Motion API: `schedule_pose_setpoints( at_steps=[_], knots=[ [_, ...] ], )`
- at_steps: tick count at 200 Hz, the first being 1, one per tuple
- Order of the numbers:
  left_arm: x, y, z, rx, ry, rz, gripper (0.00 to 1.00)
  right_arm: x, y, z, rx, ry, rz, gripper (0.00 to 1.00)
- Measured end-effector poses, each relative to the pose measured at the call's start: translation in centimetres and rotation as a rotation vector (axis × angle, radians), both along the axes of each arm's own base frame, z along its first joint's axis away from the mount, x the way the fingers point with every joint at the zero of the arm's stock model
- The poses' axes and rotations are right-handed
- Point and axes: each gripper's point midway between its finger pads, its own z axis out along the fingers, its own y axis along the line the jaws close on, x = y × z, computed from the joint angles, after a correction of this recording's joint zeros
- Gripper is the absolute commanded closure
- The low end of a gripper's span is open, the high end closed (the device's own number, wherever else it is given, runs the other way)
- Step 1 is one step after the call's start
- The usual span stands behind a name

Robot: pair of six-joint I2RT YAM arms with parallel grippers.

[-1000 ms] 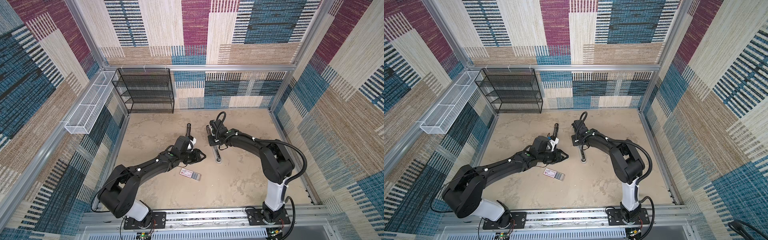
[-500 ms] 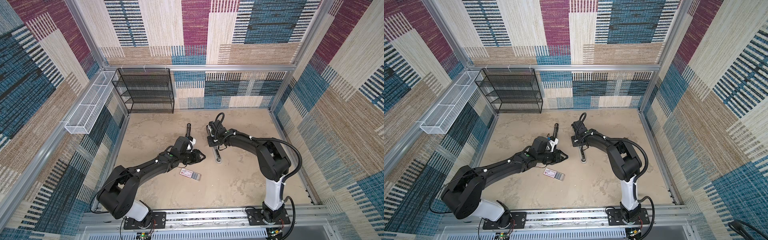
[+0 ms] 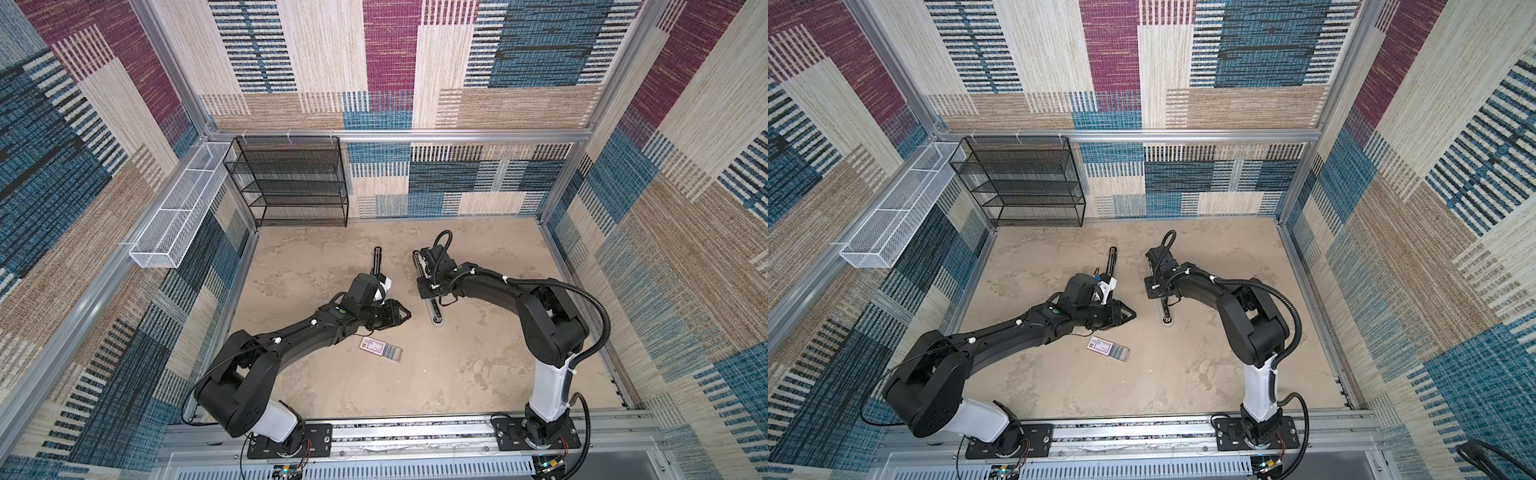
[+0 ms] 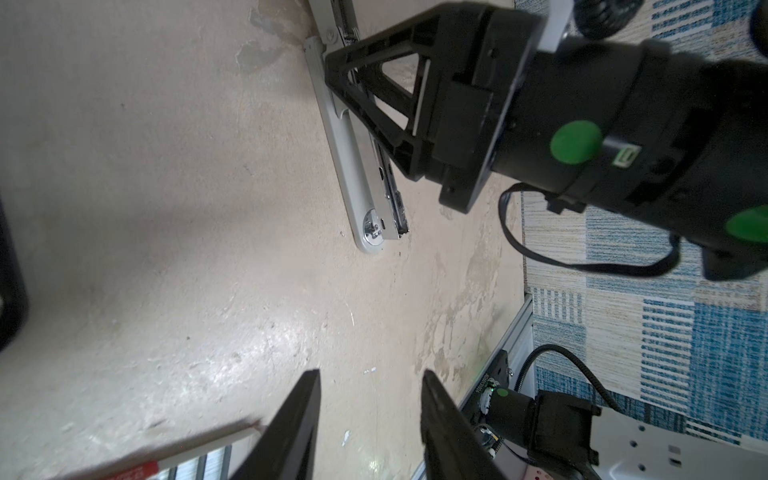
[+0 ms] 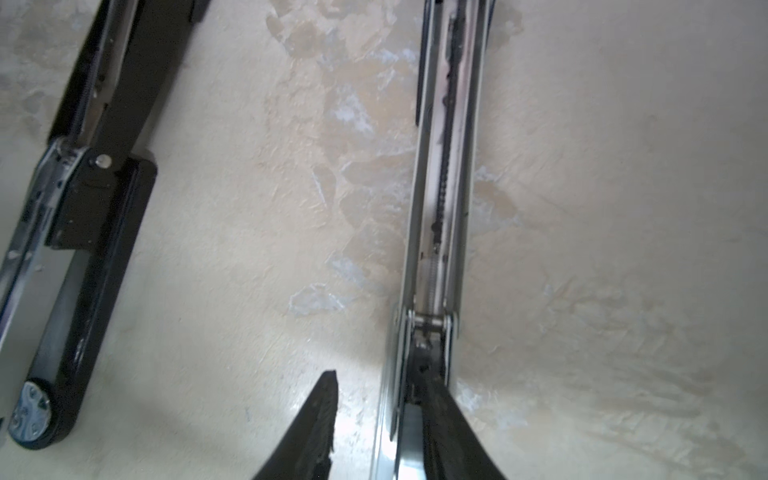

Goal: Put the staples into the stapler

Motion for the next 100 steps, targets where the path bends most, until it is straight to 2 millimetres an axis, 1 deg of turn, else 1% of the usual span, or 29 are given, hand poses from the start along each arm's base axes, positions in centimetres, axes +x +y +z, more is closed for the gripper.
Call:
schedule_pose_setpoints(
  at_steps=[33, 73, 100],
  knots=[
    [0.0, 0.0, -0.2, 0.002, 0.003, 0.000, 0.57, -1.2, -0.3, -0.2, 0.011, 0.018, 0.006, 0.62],
    [0.0, 0.0, -0.3, 0.003, 0.005, 0.000, 0.57, -1.5, -0.1, -0.4, 0.027, 0.004, 0.011, 0.62],
    [0.0, 0.0, -0.3, 0.004, 0.006, 0.000, 0.57, -1.8, 0.0, -0.4, 0.034, -0.006, 0.017, 0.58]
  ],
)
